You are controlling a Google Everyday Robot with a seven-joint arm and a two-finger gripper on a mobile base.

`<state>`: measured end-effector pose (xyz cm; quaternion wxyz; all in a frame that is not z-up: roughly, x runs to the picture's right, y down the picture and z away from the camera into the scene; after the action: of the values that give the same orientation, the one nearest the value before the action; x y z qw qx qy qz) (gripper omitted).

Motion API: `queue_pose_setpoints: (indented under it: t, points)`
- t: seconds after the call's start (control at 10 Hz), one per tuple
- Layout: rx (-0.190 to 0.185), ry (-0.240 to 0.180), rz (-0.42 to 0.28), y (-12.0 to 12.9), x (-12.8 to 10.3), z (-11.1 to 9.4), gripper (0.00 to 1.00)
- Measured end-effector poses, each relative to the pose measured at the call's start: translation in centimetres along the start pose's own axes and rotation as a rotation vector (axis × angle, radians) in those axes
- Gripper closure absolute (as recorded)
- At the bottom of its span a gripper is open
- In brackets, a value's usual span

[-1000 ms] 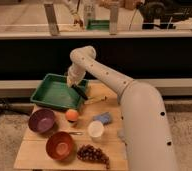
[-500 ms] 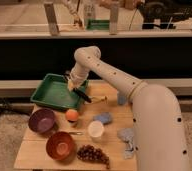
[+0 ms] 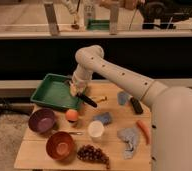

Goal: Place brush in paper cup

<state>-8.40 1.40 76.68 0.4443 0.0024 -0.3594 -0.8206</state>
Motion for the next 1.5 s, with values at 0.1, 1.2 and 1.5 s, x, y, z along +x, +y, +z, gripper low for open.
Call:
queue_pose_setpoints:
  t: [0.1,1.2,1.5]
  points:
    - [-0.005,-0.008,0.015,-1.0,-1.5,-0.8,0.95]
    - [0.131,0.04,-0.06,-3.6,-17.4,-1.7,0.95]
    - [0.163,0.047,-0.092,-3.6,-20.0,-1.1,0.95]
